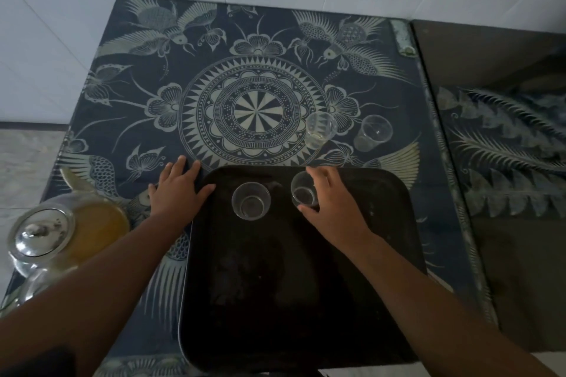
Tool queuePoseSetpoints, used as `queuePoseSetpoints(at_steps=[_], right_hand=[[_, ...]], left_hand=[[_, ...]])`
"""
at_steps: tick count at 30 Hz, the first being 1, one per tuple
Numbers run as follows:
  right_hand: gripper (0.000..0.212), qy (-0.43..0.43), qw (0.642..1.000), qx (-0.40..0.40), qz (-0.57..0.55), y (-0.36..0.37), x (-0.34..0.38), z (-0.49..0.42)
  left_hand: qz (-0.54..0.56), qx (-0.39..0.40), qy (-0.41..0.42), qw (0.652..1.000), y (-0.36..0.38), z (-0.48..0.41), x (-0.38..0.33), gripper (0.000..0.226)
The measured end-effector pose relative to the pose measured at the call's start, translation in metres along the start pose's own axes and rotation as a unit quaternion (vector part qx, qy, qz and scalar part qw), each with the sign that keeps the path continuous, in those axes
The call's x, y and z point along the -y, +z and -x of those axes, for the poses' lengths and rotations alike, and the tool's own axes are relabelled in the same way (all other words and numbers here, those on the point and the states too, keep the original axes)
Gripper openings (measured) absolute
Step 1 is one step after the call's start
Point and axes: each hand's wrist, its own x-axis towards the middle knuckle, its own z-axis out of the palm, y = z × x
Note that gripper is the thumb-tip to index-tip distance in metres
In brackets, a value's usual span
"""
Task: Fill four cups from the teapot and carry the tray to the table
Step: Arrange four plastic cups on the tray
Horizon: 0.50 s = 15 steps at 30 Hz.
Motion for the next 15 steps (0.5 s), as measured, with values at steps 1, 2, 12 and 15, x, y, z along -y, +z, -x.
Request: queuePoseSetpoints(at_steps=[1,2,12,15], right_hand=[[0.075,0.005,1.000,0.002,0.000,0.001,-0.001,0.004],[0.075,0.009,1.000,0.004,-0.001,0.002,-0.002,0.008],[0.075,0.026,0.999,-0.001,-0.021,0.002,-0.002,0.016],[0.075,0.027,0.999,-0.001,-0.019,0.002,-0.001,0.017]], left_hand=[[0.000,-0.001,0.000,1.000,0.000,0.000,0.000,0.076],[-0.002,-0.003,0.000,1.000,0.000,-0.001,0.000,0.076],[-0.006,-0.005,-0.001,1.000,0.002,-0.002,0.000,0.076],[-0.008,-0.007,0.001,1.000,0.002,-0.002,0.001,0.076]])
